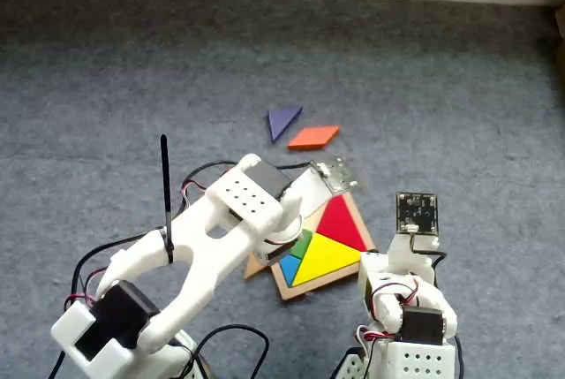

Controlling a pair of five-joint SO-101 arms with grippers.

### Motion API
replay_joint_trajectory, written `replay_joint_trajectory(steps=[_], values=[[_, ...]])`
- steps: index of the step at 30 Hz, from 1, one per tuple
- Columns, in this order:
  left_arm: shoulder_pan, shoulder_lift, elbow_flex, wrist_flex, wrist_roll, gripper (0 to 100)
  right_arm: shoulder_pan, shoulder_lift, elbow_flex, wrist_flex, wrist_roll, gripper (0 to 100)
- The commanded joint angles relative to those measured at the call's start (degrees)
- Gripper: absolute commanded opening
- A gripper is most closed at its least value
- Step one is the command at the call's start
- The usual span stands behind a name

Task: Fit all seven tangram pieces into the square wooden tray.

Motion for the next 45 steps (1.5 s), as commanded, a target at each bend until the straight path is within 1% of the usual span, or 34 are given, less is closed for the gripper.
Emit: replay_joint_trajectory(steps=[1,7,10,12,14,18,21,24,26,28,33,37,41,43,45], values=[[0.7,-2.0,2.7,0.7,2.1,18,0.6,-0.5,5.9,0.4,0.6,25.2],[-0.9,-2.6,12.6,-9.7,3.4,18,0.6,-0.5,5.9,0.4,0.6,25.2],[-2.6,-1.2,15.3,-15.4,3.6,18,0.6,-0.5,5.9,0.4,0.6,25.2],[-4.2,0.1,15.8,-17.4,3.3,18,0.6,-0.5,5.9,0.4,0.6,25.2],[-6.8,0.7,15.4,-17.6,3.1,18,0.6,-0.5,5.9,0.4,0.6,25.2],[-13.7,0.6,14.5,-17.6,-4.1,17,0.6,-0.5,5.9,0.4,0.6,25.2],[-18.9,0.6,11.7,-17.5,-6.6,17,0.6,-0.5,5.9,0.4,0.6,25.2],[-21.6,0.6,7.5,-13.8,-7.8,18,0.6,-0.5,5.9,0.4,0.6,25.2],[-21.6,0.6,5.0,-10.9,-7.8,18,0.6,-0.5,5.9,0.4,0.6,25.2],[-21.5,0.7,3.7,-9.8,-7.8,18,0.6,-0.5,5.9,0.4,0.6,25.2],[-18.7,1.2,3.6,-9.9,-7.6,18,0.6,-0.5,5.9,0.4,0.6,25.2],[-18.5,1.2,3.2,-9.9,-7.9,18,0.6,-0.5,5.9,0.4,0.6,25.2],[-18.7,1.3,3.6,-11.1,-8.0,25,0.6,-0.5,5.9,0.4,0.6,25.2],[-18.9,1.3,3.6,-11.6,-8.2,26,0.6,-0.5,5.9,0.4,0.6,25.2],[-19.3,1.3,3.5,-12.0,-11.4,26,0.6,-0.5,5.9,0.4,0.6,25.2]])
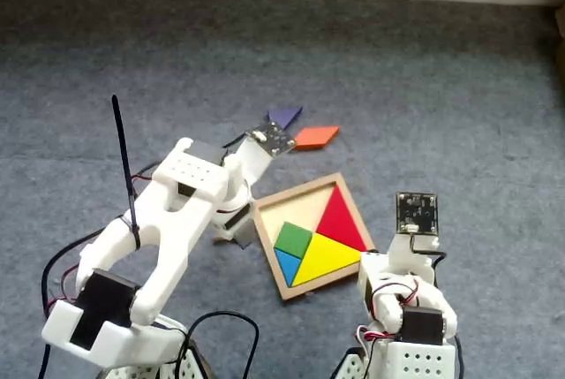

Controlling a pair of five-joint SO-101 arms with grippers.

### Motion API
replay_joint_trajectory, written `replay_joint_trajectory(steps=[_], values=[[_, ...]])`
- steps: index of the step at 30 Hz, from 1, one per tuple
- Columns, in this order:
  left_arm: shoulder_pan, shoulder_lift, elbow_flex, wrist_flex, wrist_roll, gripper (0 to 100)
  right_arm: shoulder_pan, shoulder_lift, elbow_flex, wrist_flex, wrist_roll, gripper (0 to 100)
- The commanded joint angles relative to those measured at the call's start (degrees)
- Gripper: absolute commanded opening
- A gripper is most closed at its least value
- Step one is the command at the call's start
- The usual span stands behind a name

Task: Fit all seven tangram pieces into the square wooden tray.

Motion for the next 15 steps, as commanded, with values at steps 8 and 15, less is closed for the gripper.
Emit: replay_joint_trajectory(steps=[8,15], values=[[-1.0,4.9,-2.7,-3.9,-10.3,26,0.6,-0.5,5.9,0.4,0.6,25.2],[-1.0,12.4,-7.2,-4.4,-10.6,19,0.6,-0.5,5.9,0.4,0.6,25.2]])
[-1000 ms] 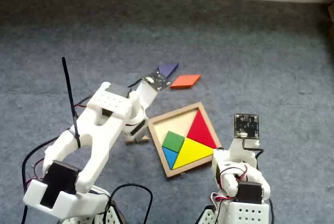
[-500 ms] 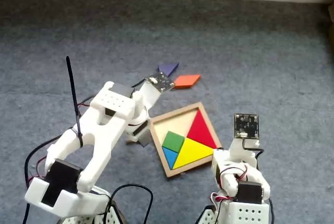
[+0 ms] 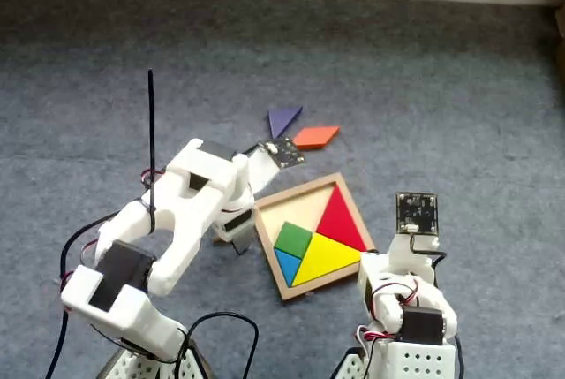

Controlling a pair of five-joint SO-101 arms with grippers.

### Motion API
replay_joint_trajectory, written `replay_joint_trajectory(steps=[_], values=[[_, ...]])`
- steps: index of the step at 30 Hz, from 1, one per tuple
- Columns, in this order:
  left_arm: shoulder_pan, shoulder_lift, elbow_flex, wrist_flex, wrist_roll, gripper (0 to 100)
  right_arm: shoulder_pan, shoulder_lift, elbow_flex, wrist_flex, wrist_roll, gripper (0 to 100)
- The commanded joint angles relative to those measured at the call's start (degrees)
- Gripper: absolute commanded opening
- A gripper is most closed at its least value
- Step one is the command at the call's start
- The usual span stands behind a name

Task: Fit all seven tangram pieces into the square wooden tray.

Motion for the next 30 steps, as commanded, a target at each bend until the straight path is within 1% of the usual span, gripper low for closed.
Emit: replay_joint_trajectory(steps=[1,6,9,13,17,19,23,28,30], values=[[-0.9,2.2,-5.2,0.6,-0.4,17,0.6,-0.5,5.9,0.4,0.6,25.2],[1.8,0.7,-5.1,1.0,-0.3,9,0.6,-0.5,5.9,0.4,0.6,25.2],[4.3,-3.3,-5.1,4.6,-0.2,7,0.6,-0.5,5.9,0.4,0.6,25.2],[6.5,-11.0,-4.9,8.0,-0.1,7,0.6,-0.5,5.9,0.4,0.6,25.2],[6.6,-16.0,-4.9,8.5,0.0,7,0.6,-0.5,5.9,0.4,0.6,25.2],[6.5,-16.3,-4.9,8.3,0.5,8,0.6,-0.5,5.9,0.4,0.6,25.2],[6.5,-16.2,-4.9,7.5,4.2,8,0.6,-0.5,5.9,0.4,0.6,25.2],[6.3,-16.2,-4.9,7.3,4.3,8,0.6,-0.5,5.9,0.4,0.6,25.2],[6.2,-16.2,-4.9,7.3,4.5,10,0.6,-0.5,5.9,0.4,0.6,25.2]])
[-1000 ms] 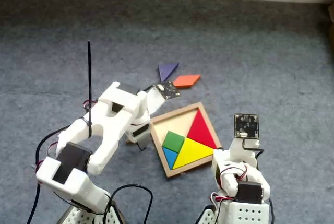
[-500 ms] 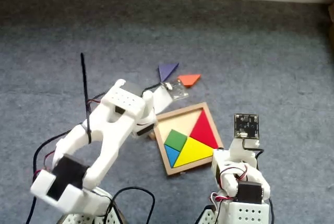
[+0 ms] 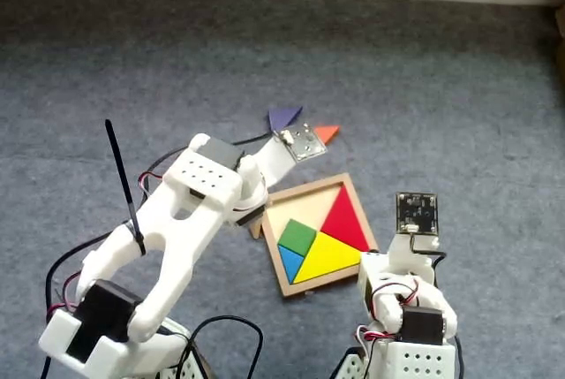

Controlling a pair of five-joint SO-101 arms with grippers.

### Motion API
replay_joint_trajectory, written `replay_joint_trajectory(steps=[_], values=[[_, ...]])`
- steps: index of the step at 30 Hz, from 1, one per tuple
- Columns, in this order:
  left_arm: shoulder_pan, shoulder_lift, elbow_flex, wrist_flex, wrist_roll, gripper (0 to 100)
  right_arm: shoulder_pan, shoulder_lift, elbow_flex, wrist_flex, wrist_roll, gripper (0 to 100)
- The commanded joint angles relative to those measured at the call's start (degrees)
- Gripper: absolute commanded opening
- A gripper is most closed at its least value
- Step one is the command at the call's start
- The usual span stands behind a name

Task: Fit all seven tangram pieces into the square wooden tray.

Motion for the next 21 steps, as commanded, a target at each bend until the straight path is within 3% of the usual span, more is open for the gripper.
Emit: replay_joint_trajectory(steps=[1,5,10,21], values=[[0.4,-2.2,-2.3,-0.3,1.2,14,0.6,-0.5,5.9,0.4,0.6,25.2],[-0.4,-2.2,0.3,-2.7,12.0,25,0.6,-0.5,5.9,0.4,0.6,25.2],[-0.7,-2.2,6.5,-12.2,17.5,26,0.6,-0.5,5.9,0.4,0.6,25.2],[-0.3,-2.2,13.3,-20.0,18.5,20,0.6,-0.5,5.9,0.4,0.6,25.2]])
